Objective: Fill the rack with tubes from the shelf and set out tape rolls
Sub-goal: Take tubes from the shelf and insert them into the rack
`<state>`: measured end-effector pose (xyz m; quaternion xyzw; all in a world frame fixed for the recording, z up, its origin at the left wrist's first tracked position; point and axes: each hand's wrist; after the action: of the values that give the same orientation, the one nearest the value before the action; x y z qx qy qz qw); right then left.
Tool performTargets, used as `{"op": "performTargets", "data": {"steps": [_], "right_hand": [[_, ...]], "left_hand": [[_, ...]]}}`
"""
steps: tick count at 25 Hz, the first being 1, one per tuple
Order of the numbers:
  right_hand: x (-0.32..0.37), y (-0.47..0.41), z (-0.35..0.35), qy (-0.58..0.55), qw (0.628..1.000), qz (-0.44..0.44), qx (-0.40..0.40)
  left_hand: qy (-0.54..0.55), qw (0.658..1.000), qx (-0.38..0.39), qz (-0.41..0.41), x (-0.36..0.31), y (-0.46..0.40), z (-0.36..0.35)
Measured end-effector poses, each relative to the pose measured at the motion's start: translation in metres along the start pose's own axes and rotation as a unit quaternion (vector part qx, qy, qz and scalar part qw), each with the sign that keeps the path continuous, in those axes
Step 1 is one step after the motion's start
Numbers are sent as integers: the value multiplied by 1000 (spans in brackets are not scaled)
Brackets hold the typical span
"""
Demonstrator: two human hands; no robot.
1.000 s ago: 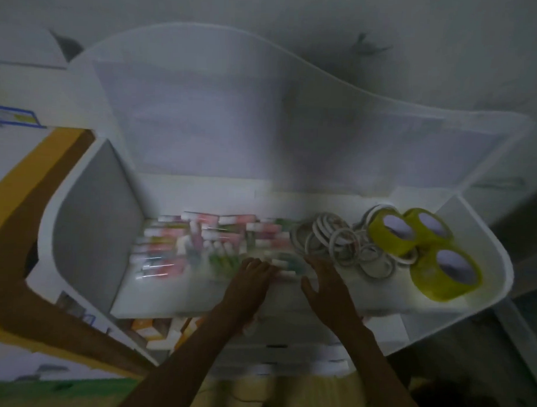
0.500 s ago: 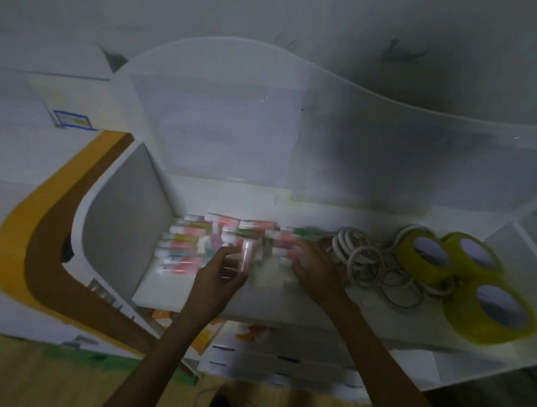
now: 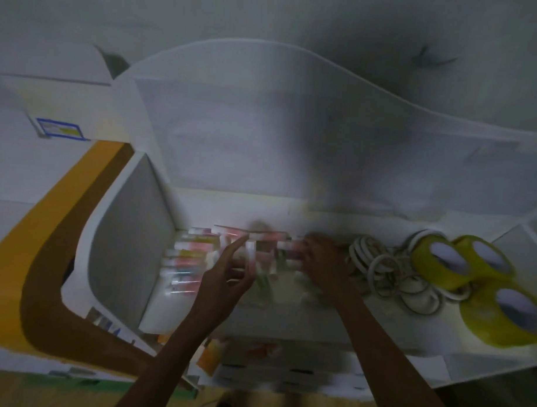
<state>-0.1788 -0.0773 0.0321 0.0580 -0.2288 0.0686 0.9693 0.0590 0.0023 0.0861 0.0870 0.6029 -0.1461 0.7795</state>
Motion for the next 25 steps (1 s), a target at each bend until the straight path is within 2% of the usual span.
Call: {"op": "performTargets", "data": {"steps": [4,6,7,9,12,15,20,23,25], "right_hand": [[11,-1,13,17,1000,3,-23],[16,6,23,-32,998,6,-46],[25,13,32,-100,993,-10,-63],[44,29,49,-242,964,-34,-105],[69,51,65,-373,919,-26,-127],[75,59,69,-493,864,20,-102],[91,60,73,-536,835,33,-125],[104,67,72,-526,845,63,-76],[115,71,67,-534,838,101,-47]], "left_hand": [[8,1000,8,-14,7,-8,17],[14,1000,12,-24,6,-12,24],[19,999,15,-31,5,-14,28],[32,999,19,-40,4,-19,32],[42,998,23,-48,-2,-20,33],[50,997,14,-62,-10,-15,34],[54,995,-40,-77,-23,9,37],[30,992,-98,-77,-40,38,33],[23,986,-147,-69,-48,60,33]]}}
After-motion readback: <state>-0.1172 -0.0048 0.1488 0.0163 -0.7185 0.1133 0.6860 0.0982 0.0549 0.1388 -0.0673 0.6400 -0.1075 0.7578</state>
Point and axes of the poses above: each hand's wrist, its own y-axis away from the middle knuckle, its own z-axis out of the back of the hand, x = y × z, and after that the axes turned 13 degrees about x, right-handed
